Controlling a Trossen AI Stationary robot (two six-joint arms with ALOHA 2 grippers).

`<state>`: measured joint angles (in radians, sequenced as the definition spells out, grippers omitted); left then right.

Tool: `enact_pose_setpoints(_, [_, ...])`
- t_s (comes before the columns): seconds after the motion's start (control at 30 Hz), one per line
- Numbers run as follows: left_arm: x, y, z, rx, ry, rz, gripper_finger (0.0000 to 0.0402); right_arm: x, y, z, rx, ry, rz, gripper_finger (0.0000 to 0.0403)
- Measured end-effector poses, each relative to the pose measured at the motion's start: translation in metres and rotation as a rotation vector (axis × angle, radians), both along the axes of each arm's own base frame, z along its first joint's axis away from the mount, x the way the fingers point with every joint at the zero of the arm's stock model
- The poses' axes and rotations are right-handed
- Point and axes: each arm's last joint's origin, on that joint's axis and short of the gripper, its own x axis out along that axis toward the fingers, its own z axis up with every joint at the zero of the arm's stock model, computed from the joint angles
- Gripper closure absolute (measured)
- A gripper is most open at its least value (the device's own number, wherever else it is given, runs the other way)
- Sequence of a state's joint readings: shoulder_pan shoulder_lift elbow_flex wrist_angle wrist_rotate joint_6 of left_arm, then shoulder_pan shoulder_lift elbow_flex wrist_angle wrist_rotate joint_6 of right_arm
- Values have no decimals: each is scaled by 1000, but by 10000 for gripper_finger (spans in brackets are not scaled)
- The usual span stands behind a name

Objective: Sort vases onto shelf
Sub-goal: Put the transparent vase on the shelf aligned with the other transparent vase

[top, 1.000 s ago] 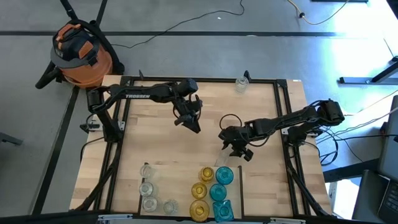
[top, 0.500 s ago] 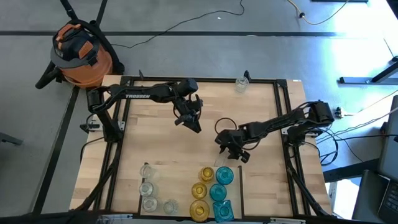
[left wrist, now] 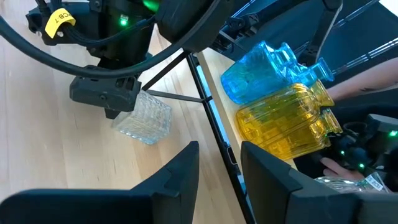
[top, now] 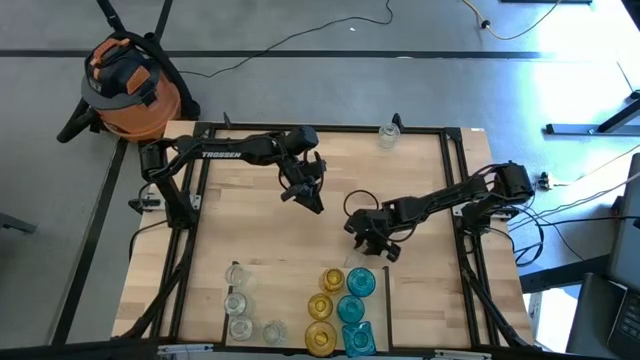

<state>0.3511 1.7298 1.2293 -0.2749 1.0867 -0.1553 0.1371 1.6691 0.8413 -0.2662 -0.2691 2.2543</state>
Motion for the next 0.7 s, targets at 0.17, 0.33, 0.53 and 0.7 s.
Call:
enact_pose_setpoints(0.17, [0, 0, 0, 1, 0, 1, 289, 2, -1, 1, -32, -29, -14, 344])
enact_pose_setpoints(0.33, [0, 0, 0, 2, 1, 2, 289, 4, -3, 1, -84, -53, -15, 344])
enact_pose_setpoints(0.53, [0, 0, 0, 3, 1, 3, 289, 11, -16, 8, -203, -113, 28, 344])
enact_pose_setpoints(0.7, [-2, 7, 0, 7, 3, 28, 289, 24, -37, 24, -383, -189, 61, 344])
